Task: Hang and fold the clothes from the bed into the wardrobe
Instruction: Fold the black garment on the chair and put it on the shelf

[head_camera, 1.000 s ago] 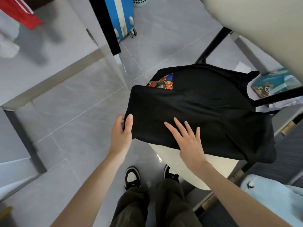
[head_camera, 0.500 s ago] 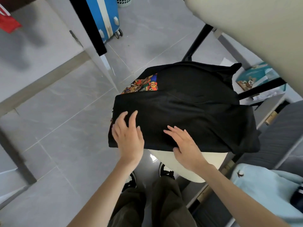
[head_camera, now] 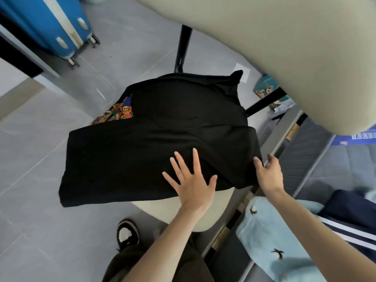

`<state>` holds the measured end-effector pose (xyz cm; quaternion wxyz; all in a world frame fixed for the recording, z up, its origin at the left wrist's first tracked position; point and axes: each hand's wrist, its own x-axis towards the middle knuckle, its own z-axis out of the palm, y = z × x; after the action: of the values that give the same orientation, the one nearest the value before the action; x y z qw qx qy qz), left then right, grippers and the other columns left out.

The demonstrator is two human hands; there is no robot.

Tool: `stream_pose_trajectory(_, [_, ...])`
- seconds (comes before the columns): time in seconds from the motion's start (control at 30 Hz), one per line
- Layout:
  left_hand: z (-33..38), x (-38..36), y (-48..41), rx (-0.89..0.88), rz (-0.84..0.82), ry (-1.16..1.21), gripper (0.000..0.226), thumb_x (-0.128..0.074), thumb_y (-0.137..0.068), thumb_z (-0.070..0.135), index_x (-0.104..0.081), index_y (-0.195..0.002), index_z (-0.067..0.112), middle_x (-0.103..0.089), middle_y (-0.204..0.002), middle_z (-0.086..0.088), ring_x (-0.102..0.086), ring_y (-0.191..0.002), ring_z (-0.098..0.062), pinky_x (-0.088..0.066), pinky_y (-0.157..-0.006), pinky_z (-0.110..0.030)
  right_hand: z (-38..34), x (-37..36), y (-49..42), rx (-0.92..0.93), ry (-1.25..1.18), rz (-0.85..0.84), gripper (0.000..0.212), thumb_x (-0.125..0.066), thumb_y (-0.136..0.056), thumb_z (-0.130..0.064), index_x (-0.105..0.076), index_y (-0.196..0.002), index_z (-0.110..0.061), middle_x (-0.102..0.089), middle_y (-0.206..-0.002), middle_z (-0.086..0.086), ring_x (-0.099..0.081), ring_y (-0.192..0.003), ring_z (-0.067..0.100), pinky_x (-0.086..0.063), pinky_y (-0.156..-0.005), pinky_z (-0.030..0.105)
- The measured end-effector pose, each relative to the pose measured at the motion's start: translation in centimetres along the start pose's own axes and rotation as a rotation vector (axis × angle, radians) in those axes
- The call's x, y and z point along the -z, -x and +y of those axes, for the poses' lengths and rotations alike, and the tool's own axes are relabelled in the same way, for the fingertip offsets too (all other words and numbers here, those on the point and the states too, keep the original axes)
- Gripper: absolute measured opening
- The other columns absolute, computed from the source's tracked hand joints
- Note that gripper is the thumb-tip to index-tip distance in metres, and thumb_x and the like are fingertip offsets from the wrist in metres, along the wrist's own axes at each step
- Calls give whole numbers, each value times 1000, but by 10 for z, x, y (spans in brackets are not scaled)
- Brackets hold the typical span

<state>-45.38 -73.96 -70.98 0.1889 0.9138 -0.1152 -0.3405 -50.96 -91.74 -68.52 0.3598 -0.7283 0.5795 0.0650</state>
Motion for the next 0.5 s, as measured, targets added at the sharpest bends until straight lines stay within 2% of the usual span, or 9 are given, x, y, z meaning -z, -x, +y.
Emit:
stream_pose_trajectory(0.03, [8, -5, -4, 51, -10, 18, 102, -47, -87, 65, 36, -139, 33, 37, -150, -17, 35, -138, -35, 23, -103, -61, 3, 2, -8, -28, 10, -4, 45, -50, -99, -34, -45, -135, -8, -54, -134, 10, -47, -128, 31, -35, -108, 46])
stream_pose_trajectory(0.1, [14, -9, -12, 118, -20, 31, 112, -50, -82, 69, 41, -135, 31, 41, -147, -17, 37, -136, -36, 26, -99, -60, 6, 0, -14, 55, 40, -9, 29, -47, -101, -32, -51, -115, -7, -61, -104, 6, -58, -106, 34, -46, -92, 46])
stream_pose_trajectory(0.17, [14, -10, -17, 135, -39, 11, 116, -48, -79, 75, 45, -132, 30, 50, -141, -13, 42, -133, -33, 28, -97, -58, 9, 0, -16, 227, 83, 19, 22, -41, -103, -28, -45, -99, -7, -57, -85, 7, -58, -83, 33, -48, -72, 45])
stream_pose_trajectory(0.23, [8, -10, -19, 126, -72, -9, 118, -42, -74, 83, 48, -130, 30, 58, -133, -6, 47, -128, -28, 30, -96, -57, 13, 5, -19, 370, 130, 73, 23, -36, -104, -29, -40, -90, -11, -54, -75, 8, -53, -69, 29, -45, -60, 43])
stream_pose_trajectory(0.3, [-2, -8, -20, 119, -107, -24, 119, -35, -69, 89, 50, -129, 31, 62, -129, -1, 50, -125, -24, 29, -97, -57, 11, 10, -22, 466, 121, 92, 23, -35, -104, -30, -39, -87, -15, -52, -69, 4, -50, -61, 21, -41, -54, 34])
stream_pose_trajectory(0.37, [-6, -7, -22, 108, -129, -38, 119, -33, -66, 90, 49, -130, 32, 63, -128, 0, 52, -123, -23, 27, -99, -58, 7, 16, -28, 475, 103, 81, 22, -36, -104, -31, -39, -85, -20, -51, -65, -2, -46, -56, 10, -37, -49, 21])
stream_pose_trajectory(0.4, [-6, -7, -23, 102, -135, -48, 119, -33, -66, 90, 47, -131, 32, 62, -129, 0, 52, -122, -23, 25, -100, -60, 7, 18, -33, 456, 104, 79, 22, -37, -104, -32, -40, -86, -20, -51, -64, -2, -47, -56, 10, -37, -49, 21])
stream_pose_trajectory(0.47, [-5, -6, -23, 95, -143, -85, 120, -35, -66, 89, 46, -133, 32, 61, -131, -2, 52, -122, -25, 23, -101, -62, 10, 22, -42, 399, 163, 89, 25, -37, -104, -35, -43, -89, -16, -55, -68, 2, -53, -61, 20, -42, -54, 33])
stream_pose_trajectory(0.5, [-5, -7, -22, 92, -147, -104, 121, -36, -66, 89, 46, -133, 32, 61, -132, -3, 53, -122, -26, 22, -101, -63, 13, 24, -46, 361, 216, 96, 27, -37, -104, -36, -44, -89, -15, -57, -71, 4, -54, -64, 25, -43, -57, 35])
